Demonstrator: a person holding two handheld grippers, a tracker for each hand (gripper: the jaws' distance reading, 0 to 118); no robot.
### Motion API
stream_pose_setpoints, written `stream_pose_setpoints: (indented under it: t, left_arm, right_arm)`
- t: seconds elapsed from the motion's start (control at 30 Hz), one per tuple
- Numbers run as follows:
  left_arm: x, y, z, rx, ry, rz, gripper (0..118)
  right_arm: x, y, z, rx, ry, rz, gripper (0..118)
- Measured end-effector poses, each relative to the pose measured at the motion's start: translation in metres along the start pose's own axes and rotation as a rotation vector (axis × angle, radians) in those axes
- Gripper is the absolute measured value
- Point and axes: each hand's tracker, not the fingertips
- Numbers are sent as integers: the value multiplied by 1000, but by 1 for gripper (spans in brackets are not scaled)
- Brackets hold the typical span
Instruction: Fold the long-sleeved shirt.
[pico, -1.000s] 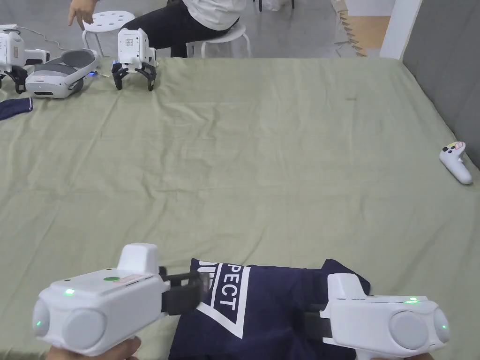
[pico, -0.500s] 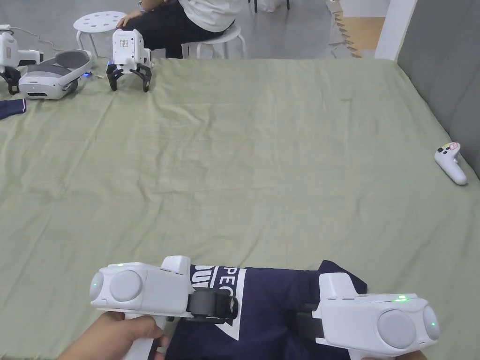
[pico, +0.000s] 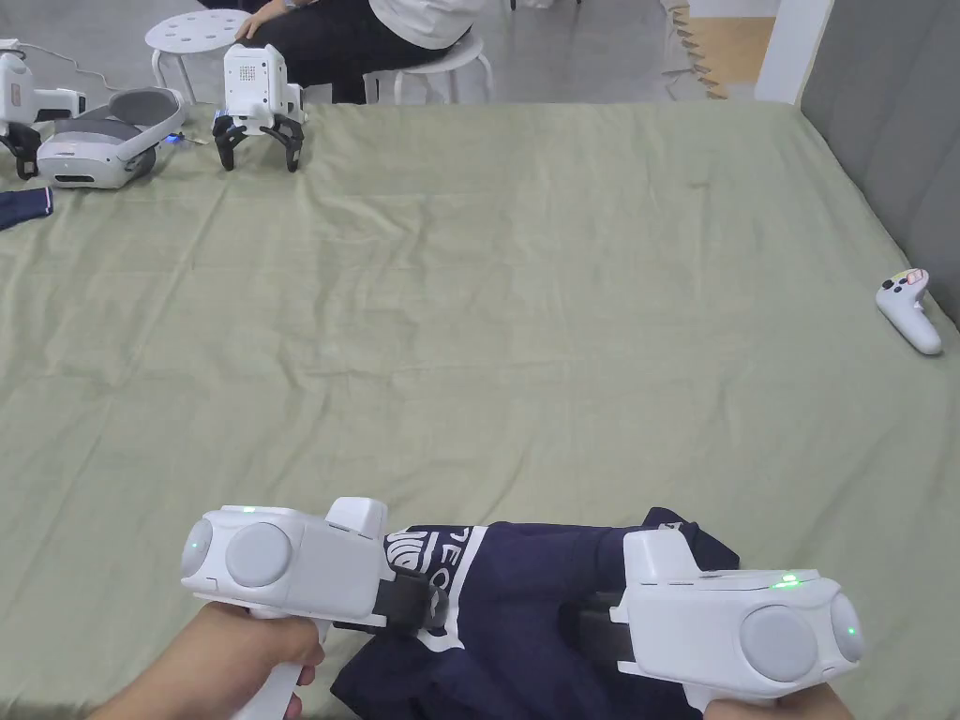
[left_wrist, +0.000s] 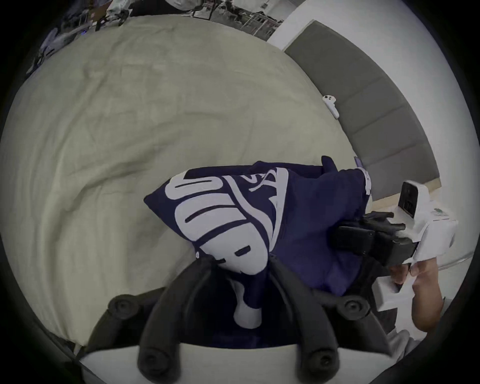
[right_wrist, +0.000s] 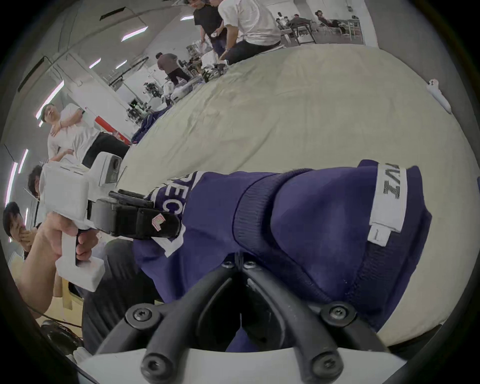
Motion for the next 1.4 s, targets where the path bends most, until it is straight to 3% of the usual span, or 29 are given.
stream_pose_setpoints:
  t: [0.27, 0.47, 0.57, 0.63, 0.73, 1.0, 1.4]
  left_arm:
    - [9, 9, 9, -21, 75, -79, 21]
    - [-10, 14, 40, -9, 111, -44, 20]
    - [-16, 17, 48, -19, 166, -81, 20]
    - [-23, 18, 58, -16, 185, -82, 20]
    - [-44, 22, 71, -17, 233, -86, 20]
    - [-132, 38, 105, -33, 410, -52, 20]
    - [-232, 61, 156, -55, 611, 40, 20]
  right_arm:
    - [-2, 1, 6, 26, -13, 30, 0]
    - [-7, 10, 5, 50, -5, 28, 0]
    - [-27, 15, -3, 91, 35, 119, 0]
    - [-39, 18, -10, 97, 105, 124, 0]
    - [-53, 25, -16, 117, 129, 155, 0]
    - [-83, 36, -8, 336, 240, 360, 0]
    - [-105, 59, -45, 345, 270, 428, 0]
